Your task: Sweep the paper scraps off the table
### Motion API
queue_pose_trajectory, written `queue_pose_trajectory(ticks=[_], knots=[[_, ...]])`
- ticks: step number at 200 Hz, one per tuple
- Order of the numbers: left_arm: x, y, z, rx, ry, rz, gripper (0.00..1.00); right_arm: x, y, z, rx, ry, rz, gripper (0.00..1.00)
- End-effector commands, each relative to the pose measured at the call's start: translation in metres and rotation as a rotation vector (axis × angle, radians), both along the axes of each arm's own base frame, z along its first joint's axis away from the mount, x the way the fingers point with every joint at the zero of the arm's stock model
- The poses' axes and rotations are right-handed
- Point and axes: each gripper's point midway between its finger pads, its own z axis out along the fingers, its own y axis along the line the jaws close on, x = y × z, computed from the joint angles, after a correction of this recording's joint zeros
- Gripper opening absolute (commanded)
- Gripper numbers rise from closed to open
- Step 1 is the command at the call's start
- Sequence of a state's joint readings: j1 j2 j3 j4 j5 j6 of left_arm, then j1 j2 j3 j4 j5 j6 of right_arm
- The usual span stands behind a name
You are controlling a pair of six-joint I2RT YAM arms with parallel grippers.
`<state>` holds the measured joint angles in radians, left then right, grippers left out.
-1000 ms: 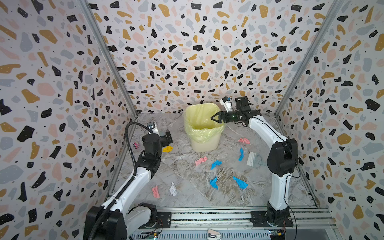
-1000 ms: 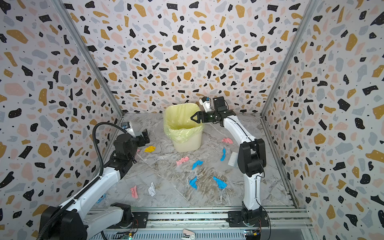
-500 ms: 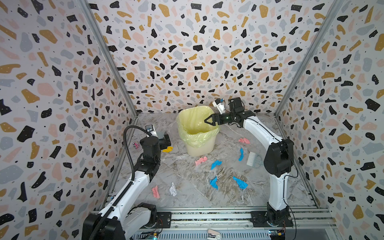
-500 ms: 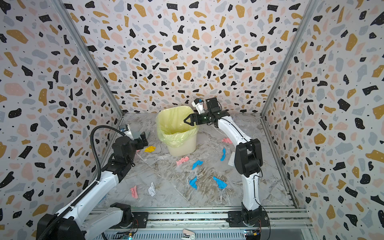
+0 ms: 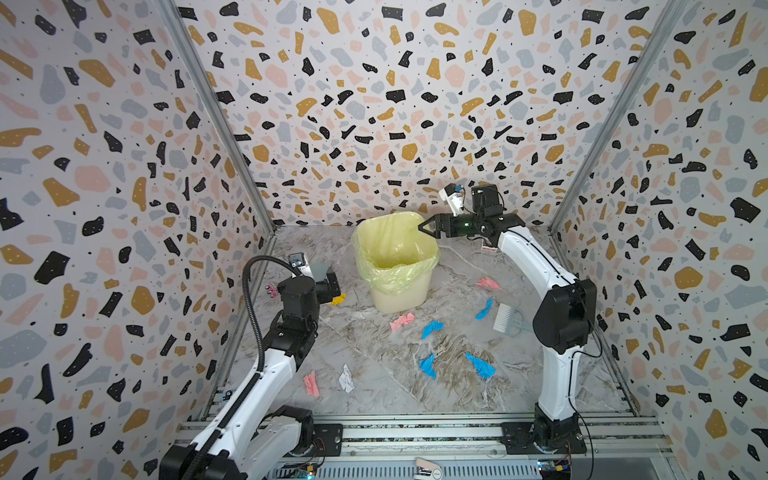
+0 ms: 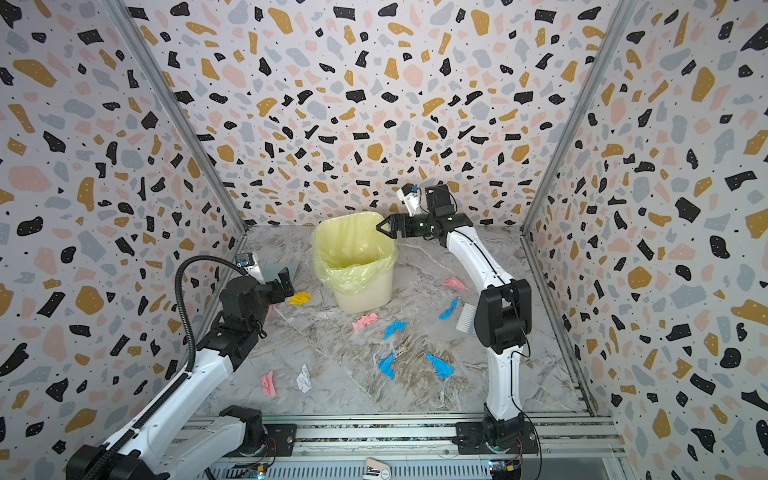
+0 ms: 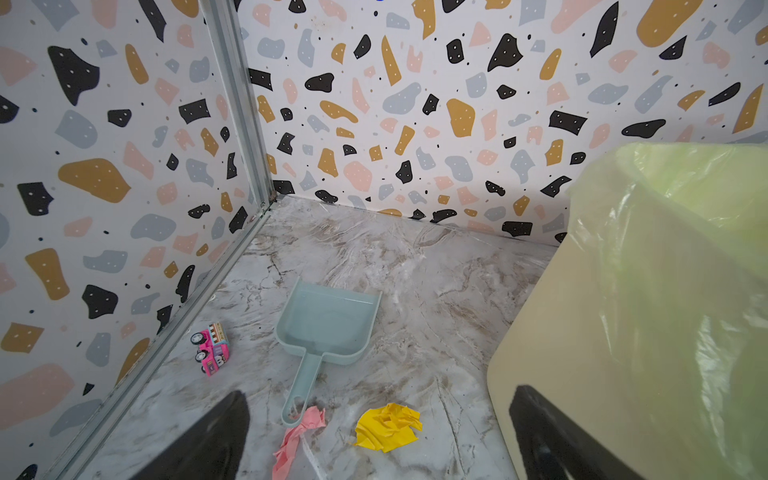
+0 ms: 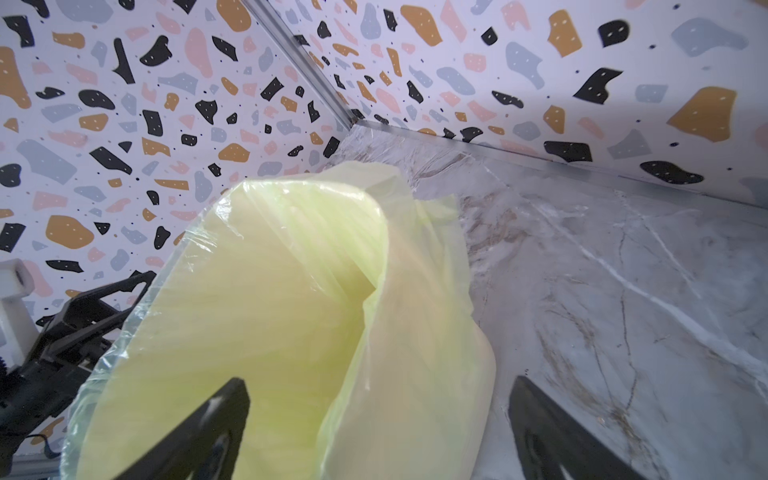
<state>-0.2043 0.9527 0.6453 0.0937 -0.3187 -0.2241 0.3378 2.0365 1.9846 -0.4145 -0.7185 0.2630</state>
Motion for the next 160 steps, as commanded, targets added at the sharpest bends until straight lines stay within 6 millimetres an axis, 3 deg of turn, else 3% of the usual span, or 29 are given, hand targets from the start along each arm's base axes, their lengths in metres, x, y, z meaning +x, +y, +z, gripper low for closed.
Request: queue_pose_trajectory(ticks=[1, 42, 68, 106, 136, 160], knots=[[-0.006, -0.006, -0.006, -0.015, 0.017, -0.035, 1.00, -0.019, -0.015, 0.057, 0.041, -0.085, -0.018, 0.99], [-0.016, -0.015, -0.015, -0.022, 0.068, -0.082, 1.00, -0.032, -0.062, 0.071, 0.000, -0.114, -0.190, 0.99], [-0.024, -0.024, -0.025, -0.056, 0.098, -0.111, 1.00, -0.042, -0.108, 0.053, -0.077, -0.063, -0.382, 0.99], [-0.036, -0.038, -0.048, -0.096, 0.149, -0.143, 1.00, -0.074, -0.170, -0.006, -0.270, 0.092, -0.598, 0.99], [-0.044, -0.051, -0.068, -0.117, 0.196, -0.175, 1.00, -0.108, -0.214, -0.078, -0.399, 0.357, -0.684, 0.99], [-0.050, -0.059, -0.080, -0.123, 0.225, -0.193, 1.00, -0.137, -0.251, -0.122, -0.452, 0.473, -0.803, 0.99]])
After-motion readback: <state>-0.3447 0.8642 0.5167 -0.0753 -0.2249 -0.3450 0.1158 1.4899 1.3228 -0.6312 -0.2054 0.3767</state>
